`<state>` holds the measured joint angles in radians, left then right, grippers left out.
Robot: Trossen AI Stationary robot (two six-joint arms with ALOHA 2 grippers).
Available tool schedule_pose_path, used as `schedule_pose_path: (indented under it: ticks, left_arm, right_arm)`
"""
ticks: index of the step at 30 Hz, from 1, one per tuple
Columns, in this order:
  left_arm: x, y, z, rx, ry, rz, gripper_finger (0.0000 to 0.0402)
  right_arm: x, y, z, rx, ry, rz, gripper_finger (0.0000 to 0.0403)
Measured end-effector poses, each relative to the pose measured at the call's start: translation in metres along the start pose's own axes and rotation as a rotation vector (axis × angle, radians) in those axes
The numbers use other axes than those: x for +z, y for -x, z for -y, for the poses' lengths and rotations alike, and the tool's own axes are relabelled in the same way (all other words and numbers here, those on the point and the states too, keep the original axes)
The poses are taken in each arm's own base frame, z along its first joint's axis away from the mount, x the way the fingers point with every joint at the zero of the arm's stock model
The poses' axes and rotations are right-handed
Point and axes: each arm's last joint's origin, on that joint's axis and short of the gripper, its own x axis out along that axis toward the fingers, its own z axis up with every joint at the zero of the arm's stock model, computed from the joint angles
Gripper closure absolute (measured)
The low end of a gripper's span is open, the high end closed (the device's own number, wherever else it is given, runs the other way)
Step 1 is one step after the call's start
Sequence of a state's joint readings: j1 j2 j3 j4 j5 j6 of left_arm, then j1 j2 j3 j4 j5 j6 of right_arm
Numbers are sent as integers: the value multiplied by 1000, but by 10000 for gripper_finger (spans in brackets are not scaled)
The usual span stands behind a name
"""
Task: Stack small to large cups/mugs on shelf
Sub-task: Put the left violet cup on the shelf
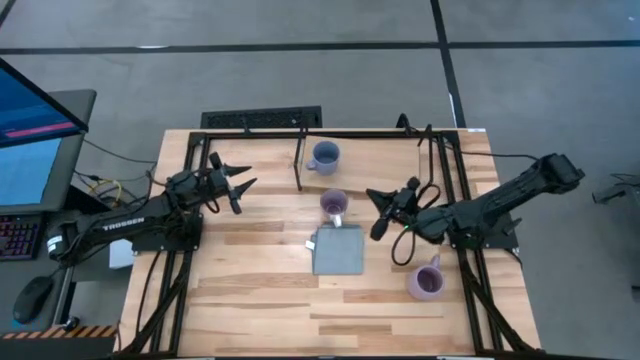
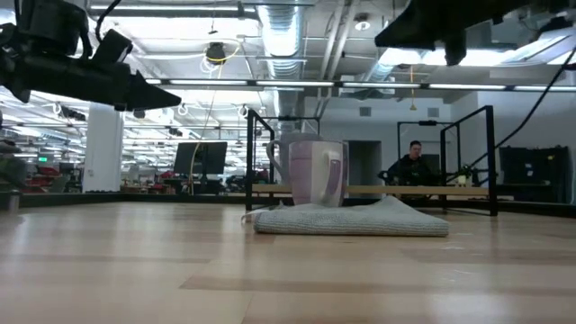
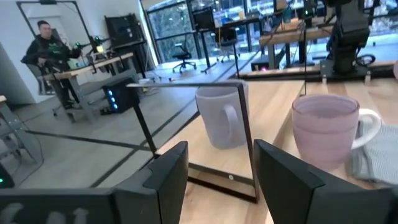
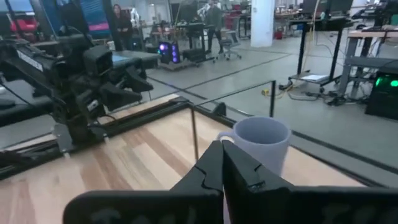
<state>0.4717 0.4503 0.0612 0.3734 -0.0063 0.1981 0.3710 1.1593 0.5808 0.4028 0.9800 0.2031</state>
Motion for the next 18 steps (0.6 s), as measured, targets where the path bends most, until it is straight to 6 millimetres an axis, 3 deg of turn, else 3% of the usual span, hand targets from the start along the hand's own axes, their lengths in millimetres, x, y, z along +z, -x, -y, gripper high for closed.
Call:
schedule_pose_path:
  ticks: [11,18]
  left_arm:
    - [-9,0,2,-21,-52,-92,228]
    - [-12,1,2,-29,-72,-122,228]
  right_arm:
    - [-26,-17,-25,54,-123,7,379]
    - [-44,-25,-33,43,-205,-14,353]
